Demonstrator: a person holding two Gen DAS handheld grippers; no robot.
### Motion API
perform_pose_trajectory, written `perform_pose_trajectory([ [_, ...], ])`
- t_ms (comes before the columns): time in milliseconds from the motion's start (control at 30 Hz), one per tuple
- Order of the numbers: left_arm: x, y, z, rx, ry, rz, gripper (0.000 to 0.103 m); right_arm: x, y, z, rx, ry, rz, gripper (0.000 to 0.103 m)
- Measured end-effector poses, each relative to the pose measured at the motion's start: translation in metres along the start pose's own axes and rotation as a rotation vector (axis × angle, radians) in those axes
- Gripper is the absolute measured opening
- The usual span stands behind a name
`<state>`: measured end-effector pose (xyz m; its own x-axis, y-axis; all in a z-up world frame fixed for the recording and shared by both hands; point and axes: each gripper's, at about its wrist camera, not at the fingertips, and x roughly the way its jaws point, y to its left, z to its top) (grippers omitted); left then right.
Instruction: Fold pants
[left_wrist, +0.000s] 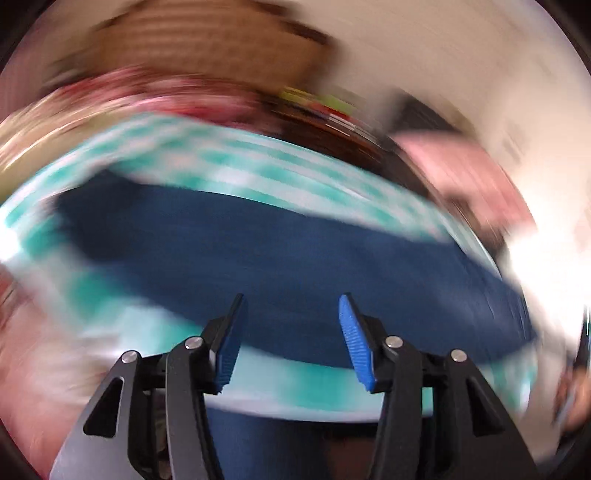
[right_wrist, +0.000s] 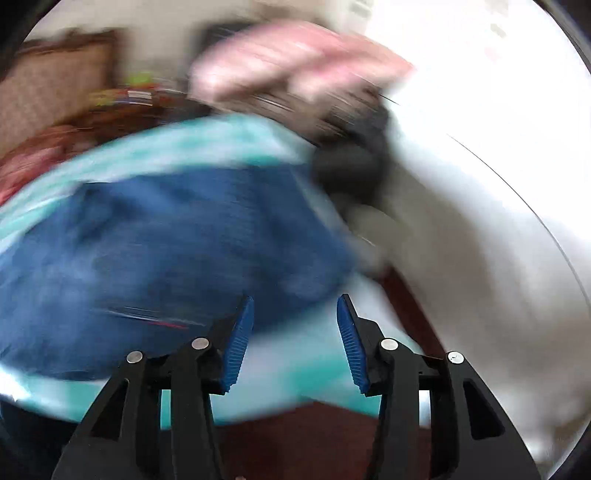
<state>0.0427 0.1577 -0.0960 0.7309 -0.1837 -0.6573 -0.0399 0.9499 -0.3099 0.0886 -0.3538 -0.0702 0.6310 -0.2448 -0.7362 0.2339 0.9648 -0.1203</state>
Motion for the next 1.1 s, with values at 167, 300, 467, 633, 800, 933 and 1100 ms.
perform_pose_trajectory([
  [167, 0.065, -0.169, -0.016, 0.372, 0.090, -0.266, 0.051, 0.029, 0.054, 0.001, -0.102, 0.037, 0.054, 0.049],
  [300, 0.104, -0.262, -0.006, 0.607, 0.118, -0.394, 0.058, 0.039, 0.040, -0.023, -0.046, 0.090, 0.088, 0.049],
  [467, 0.197, -0.356, 0.048, 0.621, 0.225, -0.474, 0.044, 0.037, 0.036, -0.034, -0.006, 0.065, 0.111, 0.049],
  [633, 0.304, -0.438, 0.068, 0.613, 0.390, -0.486, 0.016, 0.042, 0.031, -0.037, 0.033, 0.062, 0.148, 0.049],
  [800, 0.334, -0.452, 0.079, 0.624, 0.344, -0.394, 0.009, 0.045, 0.032, -0.038, 0.037, 0.050, 0.162, 0.050],
  [933, 0.319, -0.480, 0.066, 0.732, 0.356, -0.503, 0.016, 0.046, 0.036, -0.041, 0.041, 0.042, 0.160, 0.050],
  [1100, 0.322, -0.486, 0.065, 0.737, 0.345, -0.460, 0.018, 0.045, 0.033, -0.042, 0.052, 0.050, 0.179, 0.050],
])
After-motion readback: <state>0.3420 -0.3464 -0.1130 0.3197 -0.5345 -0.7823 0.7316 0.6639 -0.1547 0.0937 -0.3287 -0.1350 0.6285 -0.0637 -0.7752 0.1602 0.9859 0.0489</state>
